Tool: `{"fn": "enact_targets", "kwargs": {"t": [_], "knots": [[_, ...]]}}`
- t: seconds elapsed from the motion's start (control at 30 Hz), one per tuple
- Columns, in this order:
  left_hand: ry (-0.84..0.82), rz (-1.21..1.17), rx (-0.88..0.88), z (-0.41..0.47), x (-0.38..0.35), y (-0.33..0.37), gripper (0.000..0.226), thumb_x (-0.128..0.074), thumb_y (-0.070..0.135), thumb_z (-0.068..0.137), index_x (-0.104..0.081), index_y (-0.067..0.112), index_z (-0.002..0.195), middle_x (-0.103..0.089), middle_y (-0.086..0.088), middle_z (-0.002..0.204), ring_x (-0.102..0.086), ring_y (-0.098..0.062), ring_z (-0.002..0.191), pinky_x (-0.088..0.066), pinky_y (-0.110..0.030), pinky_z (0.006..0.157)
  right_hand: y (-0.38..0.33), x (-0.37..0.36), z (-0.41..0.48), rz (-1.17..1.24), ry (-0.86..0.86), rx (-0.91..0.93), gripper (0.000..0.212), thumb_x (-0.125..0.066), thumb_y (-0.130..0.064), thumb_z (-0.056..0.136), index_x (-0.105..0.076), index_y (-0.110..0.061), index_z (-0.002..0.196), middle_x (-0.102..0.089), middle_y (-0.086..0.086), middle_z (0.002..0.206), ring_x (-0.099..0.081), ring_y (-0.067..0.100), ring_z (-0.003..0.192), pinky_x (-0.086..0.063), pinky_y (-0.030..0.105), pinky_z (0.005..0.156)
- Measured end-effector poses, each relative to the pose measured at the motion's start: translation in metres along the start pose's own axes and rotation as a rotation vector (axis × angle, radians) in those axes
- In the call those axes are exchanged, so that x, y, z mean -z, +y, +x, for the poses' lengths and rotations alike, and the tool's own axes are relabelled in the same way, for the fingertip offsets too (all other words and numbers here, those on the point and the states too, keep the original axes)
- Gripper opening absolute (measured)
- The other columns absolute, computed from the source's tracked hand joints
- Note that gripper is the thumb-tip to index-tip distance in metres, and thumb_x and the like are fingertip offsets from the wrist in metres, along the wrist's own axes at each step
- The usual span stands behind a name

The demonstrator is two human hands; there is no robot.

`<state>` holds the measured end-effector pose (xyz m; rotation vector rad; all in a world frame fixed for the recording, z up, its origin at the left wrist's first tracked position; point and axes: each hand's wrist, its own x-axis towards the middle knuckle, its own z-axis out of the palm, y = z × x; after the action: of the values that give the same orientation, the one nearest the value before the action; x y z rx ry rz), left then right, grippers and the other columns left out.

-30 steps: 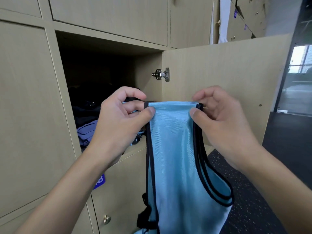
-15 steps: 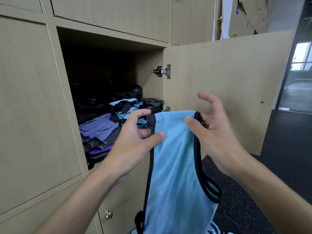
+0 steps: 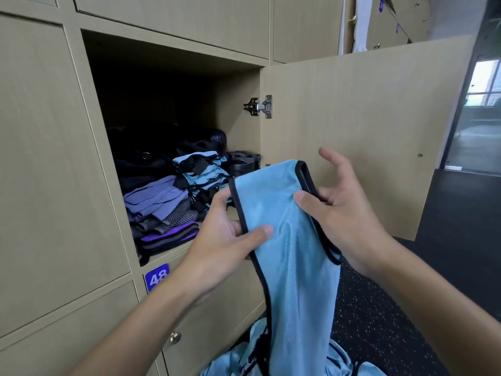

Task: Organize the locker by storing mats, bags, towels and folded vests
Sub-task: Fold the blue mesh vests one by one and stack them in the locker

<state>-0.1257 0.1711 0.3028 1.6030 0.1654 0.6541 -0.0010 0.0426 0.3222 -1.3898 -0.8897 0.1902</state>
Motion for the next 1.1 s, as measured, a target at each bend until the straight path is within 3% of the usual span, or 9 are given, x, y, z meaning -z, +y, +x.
{"fn": "enact_targets", "kwargs": {"t": [0.2,0.33,0.4,0.47,0.6,0.7,0.9,1.0,1.1], "knots": [[0.183,-0.009,-0.091,0.008,0.012,0.011,0.076,-0.067,0.005,0.091,-0.024,0.027,0.149,-0.078,-0.006,0.097,-0.075,-0.024,0.093,-0.052,-0.047,0.097,0.008,0.007,-0.007,-0.144,-0.262,-0.136,0.102,-0.069,-0.007,0.088,0.0,-0.051,0.148,-0.077,0.006,0.092,-0.073,0.032,0.086,-0.056,0.048,0.089],[0.234,-0.013,-0.056,0.005,0.013,0.005,0.088,-0.071,0.012,0.087,-0.015,0.035,0.151,-0.078,-0.001,0.095,-0.075,-0.018,0.093,-0.054,-0.038,0.091,0.011,0.005,-0.008,-0.057,-0.189,-0.074,0.086,-0.061,-0.007,0.094,-0.01,-0.052,0.147,-0.076,0.009,0.095,-0.072,0.032,0.088,-0.057,0.041,0.087],[0.152,0.0,0.033,0.0,0.01,-0.005,0.101,-0.076,0.014,0.083,-0.008,0.043,0.153,-0.078,0.002,0.1,-0.074,-0.018,0.095,-0.054,-0.038,0.09,0.012,0.005,-0.005,0.013,-0.118,-0.043,0.083,-0.061,-0.007,0.094,-0.015,-0.052,0.146,-0.076,0.009,0.09,-0.069,0.025,0.08,-0.056,0.036,0.082],[0.069,0.004,0.06,-0.006,0.007,-0.013,0.105,-0.074,0.006,0.085,-0.004,0.047,0.152,-0.077,-0.005,0.101,-0.074,-0.024,0.097,-0.054,-0.04,0.093,0.013,0.006,-0.003,0.017,-0.055,-0.018,0.081,-0.063,-0.009,0.093,-0.019,-0.052,0.145,-0.074,0.012,0.088,-0.065,0.023,0.079,-0.055,0.043,0.09],[0.117,-0.083,-0.063,-0.004,0.012,-0.007,0.091,-0.065,-0.006,0.088,-0.019,0.049,0.144,-0.077,-0.015,0.095,-0.075,-0.026,0.091,-0.059,-0.031,0.081,0.013,0.014,-0.008,0.006,-0.202,-0.093,0.093,-0.072,-0.016,0.083,-0.015,-0.053,0.146,-0.075,0.015,0.096,-0.072,0.026,0.089,-0.056,0.042,0.09],[0.235,-0.062,-0.137,-0.002,0.015,-0.005,0.078,-0.067,-0.004,0.088,-0.032,0.046,0.137,-0.077,-0.013,0.092,-0.075,-0.027,0.086,-0.061,-0.034,0.079,0.014,0.014,-0.015,-0.057,-0.387,-0.157,0.096,-0.072,-0.001,0.083,-0.019,-0.049,0.147,-0.072,0.024,0.1,-0.07,0.037,0.095,-0.057,0.039,0.089],[-0.007,0.179,0.019,-0.012,0.015,-0.028,0.088,-0.09,0.025,0.066,-0.043,0.063,0.13,-0.059,-0.001,0.137,-0.061,-0.025,0.122,-0.051,-0.047,0.1,0.02,0.011,-0.014,0.003,-0.244,-0.073,0.078,-0.063,0.004,0.09,-0.031,-0.044,0.142,-0.071,0.008,0.08,-0.062,0.017,0.069,-0.055,0.028,0.072],[-0.041,0.081,0.009,-0.014,0.011,-0.031,0.082,-0.087,0.008,0.072,-0.05,0.056,0.127,-0.064,-0.006,0.129,-0.069,-0.026,0.108,-0.055,-0.047,0.096,0.022,0.012,-0.013,0.005,-0.2,-0.078,0.075,-0.064,-0.001,0.091,-0.032,-0.045,0.141,-0.074,0.014,0.094,-0.068,0.022,0.077,-0.056,0.036,0.078],[-0.01,0.065,-0.026,-0.016,0.002,-0.034,0.083,-0.091,0.018,0.064,-0.051,0.055,0.126,-0.064,-0.009,0.129,-0.066,-0.03,0.112,-0.054,-0.05,0.097,0.021,0.009,-0.013,-0.006,-0.191,-0.081,0.074,-0.064,-0.002,0.091,-0.031,-0.045,0.141,-0.075,0.013,0.095,-0.069,0.023,0.08,-0.058,0.04,0.082]]}}
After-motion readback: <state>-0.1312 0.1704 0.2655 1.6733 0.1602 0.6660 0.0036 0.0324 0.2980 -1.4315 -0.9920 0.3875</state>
